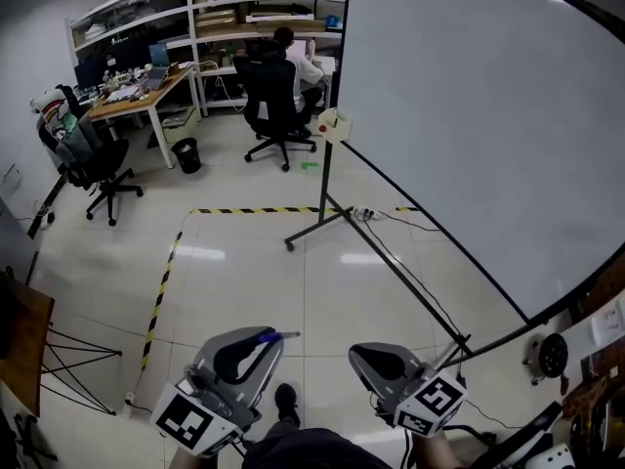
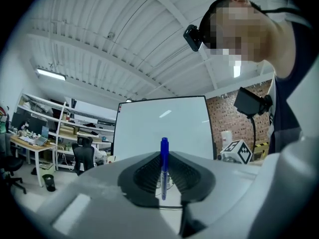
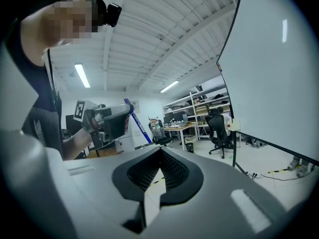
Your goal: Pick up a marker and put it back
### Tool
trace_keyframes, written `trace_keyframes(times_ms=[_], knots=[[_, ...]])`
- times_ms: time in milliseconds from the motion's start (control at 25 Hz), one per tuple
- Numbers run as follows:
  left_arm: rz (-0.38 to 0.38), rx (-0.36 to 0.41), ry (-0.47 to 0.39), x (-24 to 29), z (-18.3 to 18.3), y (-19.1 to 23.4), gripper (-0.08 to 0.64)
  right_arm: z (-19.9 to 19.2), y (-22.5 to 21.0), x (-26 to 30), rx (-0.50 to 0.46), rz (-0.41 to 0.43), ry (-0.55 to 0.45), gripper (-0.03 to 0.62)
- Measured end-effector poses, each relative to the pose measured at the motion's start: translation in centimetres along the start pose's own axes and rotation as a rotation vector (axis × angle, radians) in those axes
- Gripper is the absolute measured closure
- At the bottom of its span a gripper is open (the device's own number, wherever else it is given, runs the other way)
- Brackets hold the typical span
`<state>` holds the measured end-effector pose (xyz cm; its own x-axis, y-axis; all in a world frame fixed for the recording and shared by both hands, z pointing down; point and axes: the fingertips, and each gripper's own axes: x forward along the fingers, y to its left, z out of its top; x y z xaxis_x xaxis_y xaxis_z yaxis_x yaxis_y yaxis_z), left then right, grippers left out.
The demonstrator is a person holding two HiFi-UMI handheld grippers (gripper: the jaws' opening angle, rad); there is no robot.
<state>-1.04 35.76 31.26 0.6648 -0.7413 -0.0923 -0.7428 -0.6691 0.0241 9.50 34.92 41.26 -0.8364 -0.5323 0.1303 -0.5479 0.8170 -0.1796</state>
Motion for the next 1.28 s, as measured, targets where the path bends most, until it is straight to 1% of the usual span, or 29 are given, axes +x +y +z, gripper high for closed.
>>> trace_keyframes(times_ms=[240,440,560,680,840,1080,1280], knots=[[-0.018,-0.023,0.006,1.8,-0.2,7.6,0.512,2.0,-2.9,7.4,-0.005,-0.021,0.019,0.592],[-0.035,-0.021,-0.008,2.7,0.4,12.7,0.512,4.1,-3.8,12.6,-0.040,-0.013,0.014,0.592],[-0.046,-0.015,-0.027,3.5,0.8,14.4,0.512,5.0,-4.7,14.1,-0.059,-0.016,0.016,0.592],[-0.045,-0.013,-0.023,4.2,0.6,15.8,0.512,5.6,-6.1,15.3,-0.074,-0.028,0.013,0.592],[-0.033,-0.016,-0.025,5.5,0.8,17.9,0.512,6.9,-7.9,16.9,-0.085,-0.013,-0.001,0.592],[-0.026,0.011,-0.010,10.2,0.6,20.2,0.512,7.8,-13.3,18.9,-0.072,0.004,-0.016,0.592],[-0.029,0.012,0.013,16.4,-0.2,23.0,0.512,8.4,-19.4,21.0,-0.045,0.016,-0.005,0.592]])
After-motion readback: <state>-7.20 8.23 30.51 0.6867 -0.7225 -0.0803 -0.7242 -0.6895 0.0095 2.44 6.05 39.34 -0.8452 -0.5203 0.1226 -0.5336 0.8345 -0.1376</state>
